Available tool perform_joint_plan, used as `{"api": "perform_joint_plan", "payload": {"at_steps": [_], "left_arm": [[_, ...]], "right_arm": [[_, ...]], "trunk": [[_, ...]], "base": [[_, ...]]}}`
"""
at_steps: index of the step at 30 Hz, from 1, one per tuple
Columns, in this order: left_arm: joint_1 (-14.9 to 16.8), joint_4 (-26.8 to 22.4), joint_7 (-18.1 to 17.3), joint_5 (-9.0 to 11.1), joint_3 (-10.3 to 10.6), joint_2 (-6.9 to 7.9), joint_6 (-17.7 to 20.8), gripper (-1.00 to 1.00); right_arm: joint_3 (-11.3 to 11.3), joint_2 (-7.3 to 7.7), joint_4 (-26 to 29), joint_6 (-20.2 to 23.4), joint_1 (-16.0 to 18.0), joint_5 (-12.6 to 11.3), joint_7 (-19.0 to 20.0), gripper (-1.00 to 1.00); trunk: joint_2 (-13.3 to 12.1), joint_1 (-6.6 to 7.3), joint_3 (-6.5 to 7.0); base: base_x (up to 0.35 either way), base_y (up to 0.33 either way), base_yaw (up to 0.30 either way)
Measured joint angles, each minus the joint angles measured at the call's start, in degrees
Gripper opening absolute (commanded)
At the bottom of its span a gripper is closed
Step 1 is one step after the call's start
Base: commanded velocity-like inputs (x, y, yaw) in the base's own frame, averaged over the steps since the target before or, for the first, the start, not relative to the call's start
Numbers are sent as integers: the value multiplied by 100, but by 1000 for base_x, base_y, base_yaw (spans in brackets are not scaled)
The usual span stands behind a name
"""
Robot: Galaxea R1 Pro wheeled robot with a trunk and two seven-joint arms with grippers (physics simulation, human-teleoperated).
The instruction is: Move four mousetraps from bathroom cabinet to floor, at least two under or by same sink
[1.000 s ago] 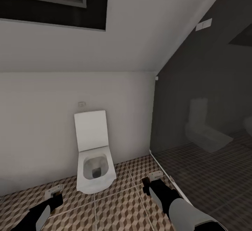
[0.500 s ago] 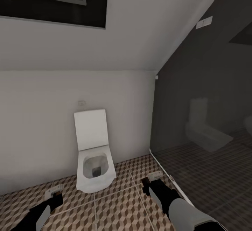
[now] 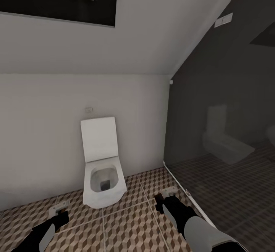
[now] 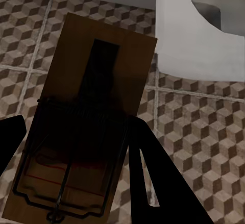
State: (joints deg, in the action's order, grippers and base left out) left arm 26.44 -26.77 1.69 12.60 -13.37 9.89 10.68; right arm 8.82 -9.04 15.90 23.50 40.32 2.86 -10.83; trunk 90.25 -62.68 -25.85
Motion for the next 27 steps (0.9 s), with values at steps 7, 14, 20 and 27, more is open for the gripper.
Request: {"api": "perform_joint_plan", "payload": {"at_steps": [7,14,20,27], "left_arm": [[0,0,-4,-6,30,4,-10,-100],[0,15,-4,-8,272,4,-19,-100],[0,20,-7,-9,323,4,-21,-100],[0,14,-44,3,338,-1,-21,-100]], "right_arm": [[0,-1,0,-3,0,5,15,-100],[9,-5,2,-8,0,13,25,-100],[16,6,4,-7,0,11,33,-100],[23,8,8,-1,0,8,44,-100]], "trunk": [[281,-154,-126],[562,-308,-251],[802,-439,-359],[1083,-593,-485]], "base": [[0,0,0],[0,0,0],[0,0,0],[0,0,0]]}}
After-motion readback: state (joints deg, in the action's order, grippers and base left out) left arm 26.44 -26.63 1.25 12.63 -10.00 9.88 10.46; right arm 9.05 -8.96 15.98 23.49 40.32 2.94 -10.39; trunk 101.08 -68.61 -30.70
